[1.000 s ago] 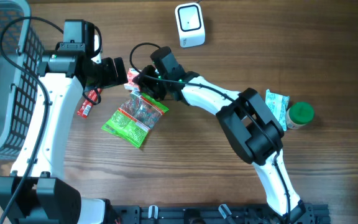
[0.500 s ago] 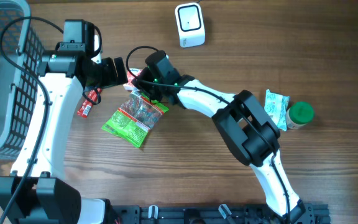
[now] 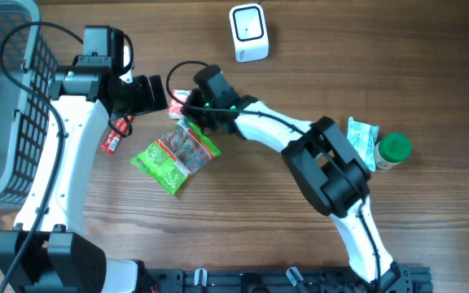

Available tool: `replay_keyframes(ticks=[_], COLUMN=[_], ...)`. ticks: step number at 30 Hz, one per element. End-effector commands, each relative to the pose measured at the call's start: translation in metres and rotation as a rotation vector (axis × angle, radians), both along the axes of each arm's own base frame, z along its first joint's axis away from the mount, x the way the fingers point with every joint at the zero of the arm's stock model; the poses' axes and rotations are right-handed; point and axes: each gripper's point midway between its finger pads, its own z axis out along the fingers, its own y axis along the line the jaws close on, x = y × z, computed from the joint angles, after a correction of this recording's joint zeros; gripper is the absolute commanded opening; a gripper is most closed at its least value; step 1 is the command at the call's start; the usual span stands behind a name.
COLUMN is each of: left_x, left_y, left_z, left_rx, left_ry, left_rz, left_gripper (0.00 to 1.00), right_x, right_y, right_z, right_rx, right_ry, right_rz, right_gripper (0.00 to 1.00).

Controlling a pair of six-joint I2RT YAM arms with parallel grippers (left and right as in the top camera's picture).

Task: Scan the item barcode

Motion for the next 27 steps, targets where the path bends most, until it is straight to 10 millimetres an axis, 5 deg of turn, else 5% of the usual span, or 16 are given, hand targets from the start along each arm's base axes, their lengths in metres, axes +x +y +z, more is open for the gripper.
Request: replay_keyframes(ticks=[1, 6, 10, 18, 27], left_x=[0.001, 0.001, 0.001, 0.001, 0.001], left_y=[0.001, 0.001, 0.001, 0.001, 0.001], left_z=[0.000, 0.000, 0.000, 0.000, 0.000], left_rx=[0.004, 0.004, 0.004, 0.004, 0.004], left_ry=[-0.002, -0.002, -0.002, -0.002, -0.002], left_rz=[0.003, 0.003, 0.004, 0.003, 0.004], left_gripper=[1.00, 1.00, 1.00, 1.00, 1.00], right_x=[0.017, 0.003, -0.027, -0.072, -0.096], right_y=[-0.030, -0.071, -0.114, -0.208, -0.230], right_z=[0.052, 0.097, 0.105, 0.061, 0.012], right_rx=[-0.094, -0.288, -0.495, -0.955, -1.005], right_ry=[-0.177, -0.275, -0.245, -0.040, 0.012], right_rz=[0.064, 0.150, 0.249, 0.335, 0.354], right_gripper=[0.04, 0.04, 0.04, 0.04, 0.10])
